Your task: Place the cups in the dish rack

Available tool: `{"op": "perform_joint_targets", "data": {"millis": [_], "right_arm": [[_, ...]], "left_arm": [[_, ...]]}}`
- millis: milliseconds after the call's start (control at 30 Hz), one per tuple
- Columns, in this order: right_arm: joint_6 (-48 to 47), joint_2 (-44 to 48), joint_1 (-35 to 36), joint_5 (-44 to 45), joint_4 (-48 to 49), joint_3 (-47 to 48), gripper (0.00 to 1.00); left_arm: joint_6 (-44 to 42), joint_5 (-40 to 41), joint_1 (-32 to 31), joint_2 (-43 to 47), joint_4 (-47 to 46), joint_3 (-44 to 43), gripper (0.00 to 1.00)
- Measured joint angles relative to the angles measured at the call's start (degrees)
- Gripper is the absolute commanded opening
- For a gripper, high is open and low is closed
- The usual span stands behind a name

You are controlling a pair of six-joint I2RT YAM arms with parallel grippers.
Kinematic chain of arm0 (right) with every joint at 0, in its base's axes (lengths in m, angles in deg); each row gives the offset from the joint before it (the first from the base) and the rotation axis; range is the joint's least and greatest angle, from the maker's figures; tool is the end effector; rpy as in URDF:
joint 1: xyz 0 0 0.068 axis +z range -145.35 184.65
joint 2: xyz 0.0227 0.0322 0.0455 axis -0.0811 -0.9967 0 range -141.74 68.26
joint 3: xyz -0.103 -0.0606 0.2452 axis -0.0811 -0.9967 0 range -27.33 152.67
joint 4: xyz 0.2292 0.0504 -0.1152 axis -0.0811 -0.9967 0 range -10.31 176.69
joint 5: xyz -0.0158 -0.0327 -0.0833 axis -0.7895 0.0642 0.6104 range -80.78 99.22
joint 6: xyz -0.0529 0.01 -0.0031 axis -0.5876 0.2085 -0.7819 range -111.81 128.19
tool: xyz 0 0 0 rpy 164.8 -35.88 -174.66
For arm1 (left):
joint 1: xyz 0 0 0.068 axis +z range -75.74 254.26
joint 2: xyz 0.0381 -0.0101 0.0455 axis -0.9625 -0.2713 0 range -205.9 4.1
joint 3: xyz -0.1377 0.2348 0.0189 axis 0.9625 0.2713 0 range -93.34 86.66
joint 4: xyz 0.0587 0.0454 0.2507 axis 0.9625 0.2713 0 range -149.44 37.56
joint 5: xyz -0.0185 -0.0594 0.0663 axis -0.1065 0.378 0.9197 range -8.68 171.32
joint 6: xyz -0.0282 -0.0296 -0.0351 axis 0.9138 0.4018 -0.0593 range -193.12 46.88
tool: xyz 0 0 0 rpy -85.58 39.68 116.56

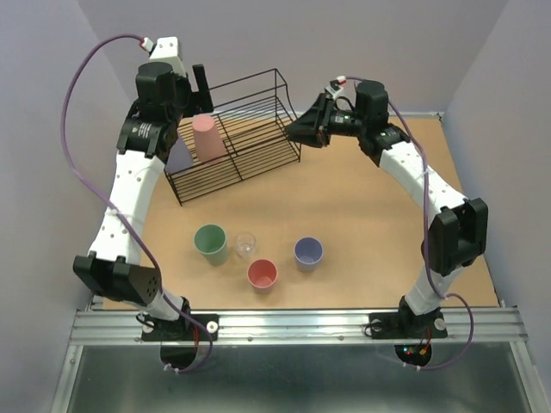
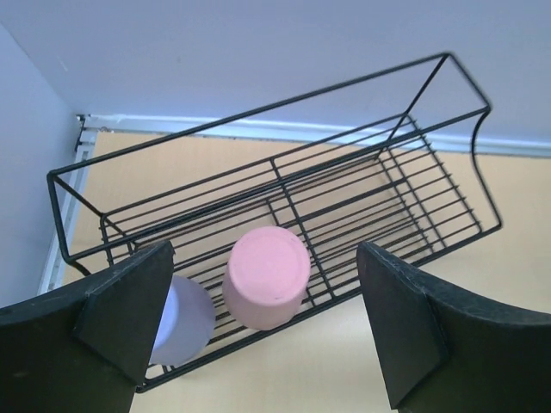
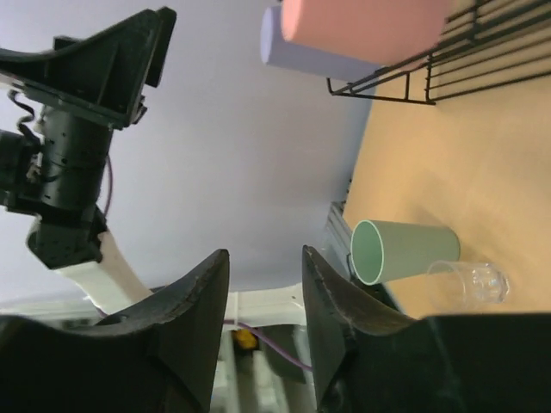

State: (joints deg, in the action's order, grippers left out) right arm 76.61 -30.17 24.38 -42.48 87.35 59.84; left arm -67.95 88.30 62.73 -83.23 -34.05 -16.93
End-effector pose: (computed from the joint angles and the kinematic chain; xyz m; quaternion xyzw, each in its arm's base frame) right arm 0.3719 0.1631 0.3679 0.0318 0.7457 0.6408 0.1797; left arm 0.3282 -0.0625 0.4861 0.0027 0.7607 -0.0482 0.6473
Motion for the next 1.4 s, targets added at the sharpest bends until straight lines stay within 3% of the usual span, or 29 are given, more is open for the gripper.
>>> {"op": "perform_joint_targets", "data": {"millis": [100, 300, 367, 500, 800, 1400], "right_arm": [[-10.4, -3.6, 3.7, 2.0, -14.8, 13.2, 0.5], [-28.9, -21.1, 16.4, 7.1, -42.5, 42.9, 0.57], [-33.1, -26.3, 19.8, 9.2, -49.9, 47.6, 0.59], [-38.1, -31.6, 24.7, 12.8, -59.6, 47.7, 0.63], [-42.0, -32.0, 31.0, 15.3, -62.9, 42.5, 0.63], [-38.9, -32.6, 32.2, 15.8, -56.7, 40.6, 0.61]], "left_arm": [[1.6, -0.1, 0.0, 3.8, 0.1, 0.3, 0.98], [3.3, -0.8, 0.0, 12.1, 0.0, 4.5, 0.98], [3.7, -0.8, 0.0, 13.8, 0.7, 6.1, 0.97], [4.4, -0.9, 0.0, 16.0, 2.3, 9.0, 0.97], [6.3, -0.8, 0.0, 21.5, 7.3, 12.9, 0.96], [9.4, -0.4, 0.0, 29.9, 12.2, 15.9, 0.94]]}}
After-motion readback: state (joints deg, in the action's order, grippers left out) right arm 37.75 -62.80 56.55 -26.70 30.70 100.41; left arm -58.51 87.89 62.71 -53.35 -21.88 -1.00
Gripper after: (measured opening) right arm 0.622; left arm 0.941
